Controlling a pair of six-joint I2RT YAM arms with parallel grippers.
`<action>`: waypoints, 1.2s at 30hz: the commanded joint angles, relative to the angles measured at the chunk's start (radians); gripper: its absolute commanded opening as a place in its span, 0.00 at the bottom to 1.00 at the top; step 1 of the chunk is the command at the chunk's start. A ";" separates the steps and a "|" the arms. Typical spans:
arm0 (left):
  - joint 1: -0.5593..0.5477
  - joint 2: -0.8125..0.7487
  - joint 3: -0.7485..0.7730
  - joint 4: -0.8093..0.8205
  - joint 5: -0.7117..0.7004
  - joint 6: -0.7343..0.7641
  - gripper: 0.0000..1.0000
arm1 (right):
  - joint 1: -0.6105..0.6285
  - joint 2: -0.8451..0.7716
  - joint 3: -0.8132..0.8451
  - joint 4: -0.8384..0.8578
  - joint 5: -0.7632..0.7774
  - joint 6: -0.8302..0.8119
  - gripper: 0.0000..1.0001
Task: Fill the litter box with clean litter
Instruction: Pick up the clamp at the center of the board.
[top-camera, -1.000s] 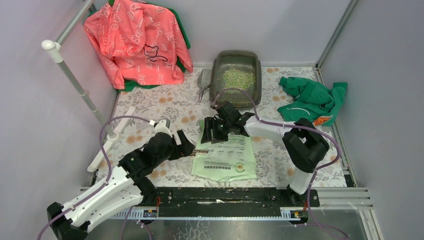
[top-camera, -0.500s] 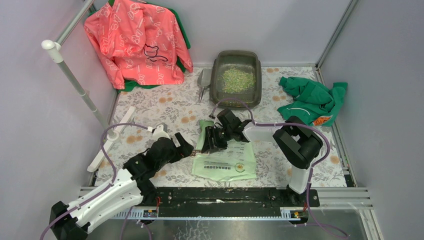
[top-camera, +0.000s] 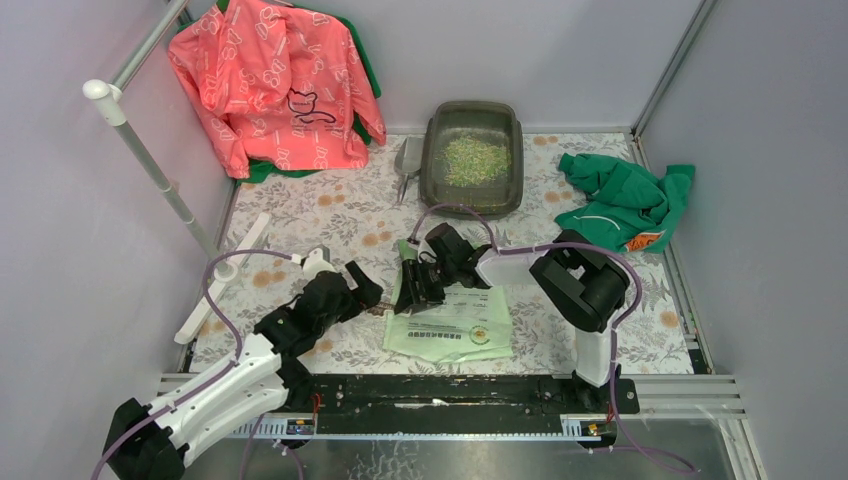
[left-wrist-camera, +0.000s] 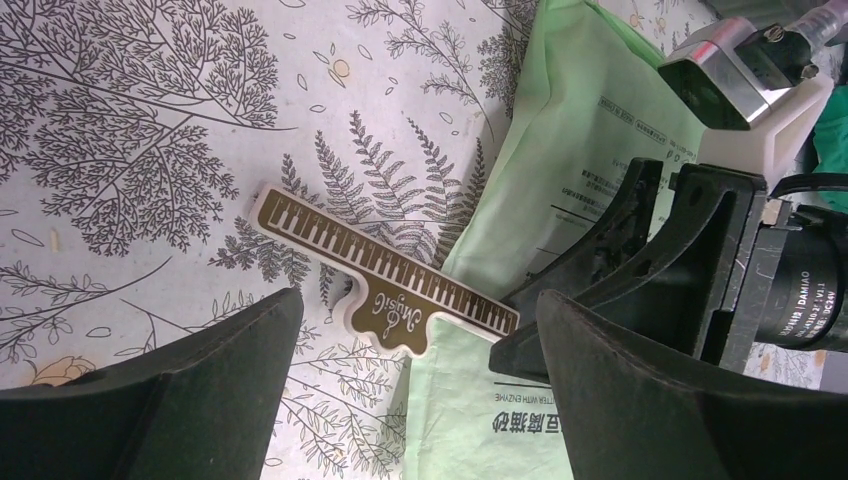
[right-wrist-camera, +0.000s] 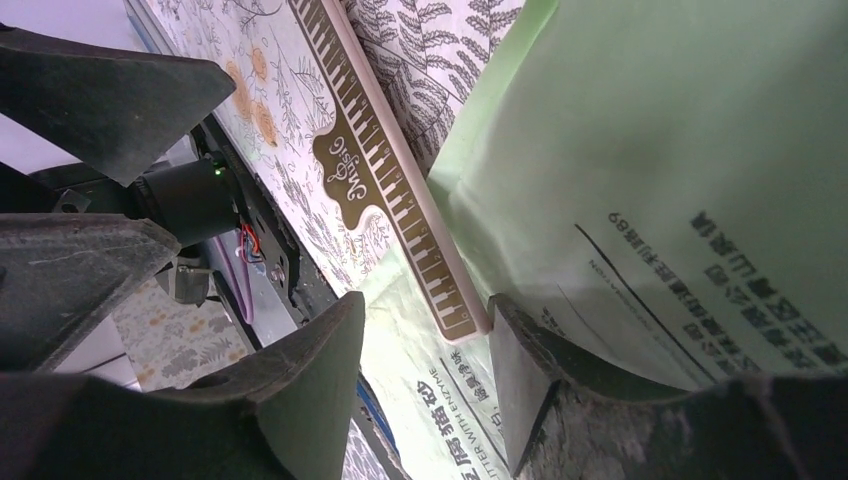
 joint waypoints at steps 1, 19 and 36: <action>0.021 0.005 -0.017 0.086 0.008 0.015 0.94 | 0.008 0.023 0.034 0.054 -0.040 0.011 0.55; 0.069 0.060 -0.095 0.212 0.071 0.024 0.94 | 0.012 0.055 0.002 0.149 -0.090 0.023 0.15; 0.114 0.195 -0.077 0.465 0.127 0.033 0.93 | 0.011 -0.164 -0.162 0.198 -0.028 0.063 0.09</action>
